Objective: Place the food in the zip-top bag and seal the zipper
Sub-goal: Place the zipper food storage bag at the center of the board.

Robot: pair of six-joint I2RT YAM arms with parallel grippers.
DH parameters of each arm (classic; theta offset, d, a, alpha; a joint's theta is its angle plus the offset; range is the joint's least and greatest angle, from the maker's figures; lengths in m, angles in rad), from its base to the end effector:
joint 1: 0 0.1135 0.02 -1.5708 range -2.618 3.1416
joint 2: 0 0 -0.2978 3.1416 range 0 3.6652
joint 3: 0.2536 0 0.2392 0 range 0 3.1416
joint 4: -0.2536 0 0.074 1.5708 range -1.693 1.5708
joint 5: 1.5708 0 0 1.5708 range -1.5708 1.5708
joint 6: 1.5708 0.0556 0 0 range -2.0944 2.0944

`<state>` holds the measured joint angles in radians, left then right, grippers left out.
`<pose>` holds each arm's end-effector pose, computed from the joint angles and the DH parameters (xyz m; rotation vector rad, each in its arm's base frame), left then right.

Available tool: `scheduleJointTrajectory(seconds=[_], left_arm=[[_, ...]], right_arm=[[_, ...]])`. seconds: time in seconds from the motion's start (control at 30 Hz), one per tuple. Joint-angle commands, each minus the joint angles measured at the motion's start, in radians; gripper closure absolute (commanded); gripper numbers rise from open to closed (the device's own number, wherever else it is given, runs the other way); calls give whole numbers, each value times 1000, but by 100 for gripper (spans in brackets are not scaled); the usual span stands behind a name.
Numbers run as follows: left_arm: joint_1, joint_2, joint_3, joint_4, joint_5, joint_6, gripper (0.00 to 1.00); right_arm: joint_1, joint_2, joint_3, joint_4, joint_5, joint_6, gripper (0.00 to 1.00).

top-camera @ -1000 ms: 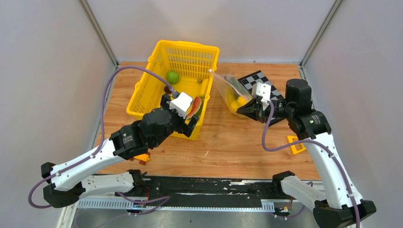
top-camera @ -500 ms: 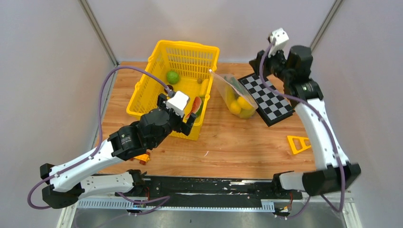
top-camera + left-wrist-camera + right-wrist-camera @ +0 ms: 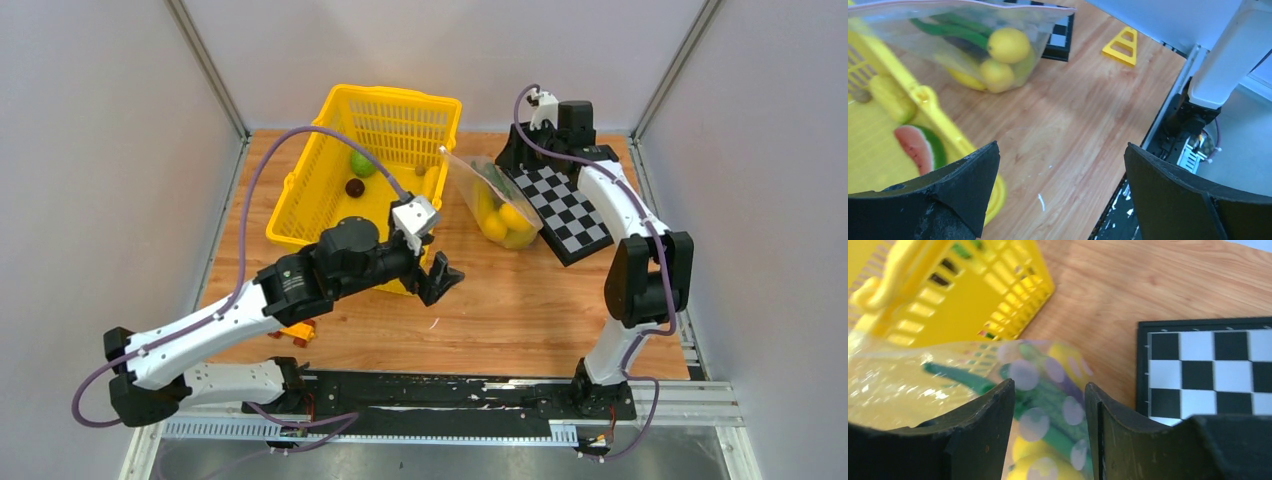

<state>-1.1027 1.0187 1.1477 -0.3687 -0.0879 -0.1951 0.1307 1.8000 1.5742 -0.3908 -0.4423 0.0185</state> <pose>0.0997 -0.1865 0.4256 0.7700 1.7275 -0.8305 0.4214 0.0794 0.3383 -0.3718 2.1428 0.5675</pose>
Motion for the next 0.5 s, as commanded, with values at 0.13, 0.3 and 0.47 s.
scheduleJointTrajectory(seconds=[0.13, 0.3, 0.47], left_arm=[[1, 132, -1, -8, 11, -36, 0], [1, 172, -40, -88, -179, -61, 5], [1, 87, -127, -105, -334, -104, 15]], right_arm=[[66, -136, -187, -66, -264, -210, 45], [67, -223, -315, -107, -311, -295, 46], [83, -249, -289, -203, -410, -363, 47]])
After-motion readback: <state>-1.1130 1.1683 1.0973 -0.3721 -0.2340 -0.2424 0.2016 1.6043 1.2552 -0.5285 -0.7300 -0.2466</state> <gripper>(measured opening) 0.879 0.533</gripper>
